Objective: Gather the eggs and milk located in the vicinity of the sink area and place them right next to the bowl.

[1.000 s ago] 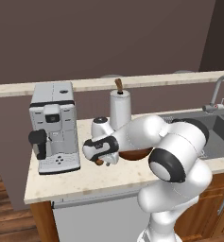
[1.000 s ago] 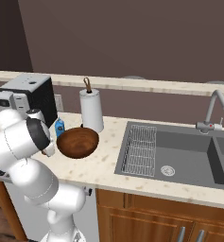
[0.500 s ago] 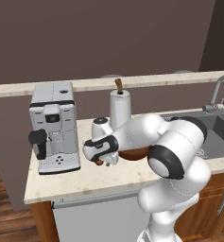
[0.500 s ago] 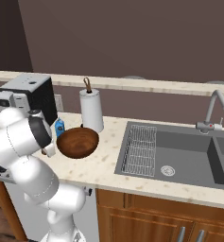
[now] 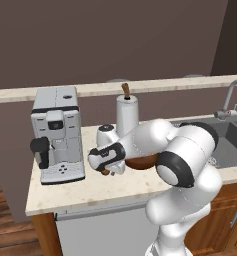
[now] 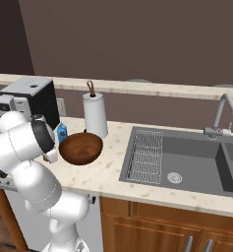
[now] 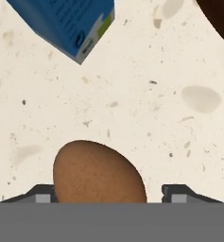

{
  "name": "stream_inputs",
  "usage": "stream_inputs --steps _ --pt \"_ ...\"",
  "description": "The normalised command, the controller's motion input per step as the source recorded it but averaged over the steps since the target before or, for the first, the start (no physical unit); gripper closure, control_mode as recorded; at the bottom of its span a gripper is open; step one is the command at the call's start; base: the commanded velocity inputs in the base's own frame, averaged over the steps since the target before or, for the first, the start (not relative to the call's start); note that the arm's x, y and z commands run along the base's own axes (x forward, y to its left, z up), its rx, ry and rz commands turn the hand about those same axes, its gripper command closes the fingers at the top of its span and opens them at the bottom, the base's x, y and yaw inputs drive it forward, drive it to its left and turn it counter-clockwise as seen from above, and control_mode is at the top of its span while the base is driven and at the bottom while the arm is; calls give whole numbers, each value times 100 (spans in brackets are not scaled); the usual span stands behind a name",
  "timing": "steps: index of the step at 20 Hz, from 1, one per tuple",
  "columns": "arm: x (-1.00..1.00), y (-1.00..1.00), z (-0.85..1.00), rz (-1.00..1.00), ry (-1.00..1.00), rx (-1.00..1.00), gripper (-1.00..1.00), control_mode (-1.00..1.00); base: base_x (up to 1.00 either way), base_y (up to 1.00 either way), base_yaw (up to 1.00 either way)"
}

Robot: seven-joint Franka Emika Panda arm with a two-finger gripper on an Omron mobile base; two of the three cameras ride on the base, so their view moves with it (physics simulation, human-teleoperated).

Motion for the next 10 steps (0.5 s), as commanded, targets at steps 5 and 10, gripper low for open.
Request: stream_inputs --steps 5,10 --pt "0 0 0 0 0 0 100 -100 0 0 0" --pt "0 0 0 0 0 0 100 -100 0 0 0"
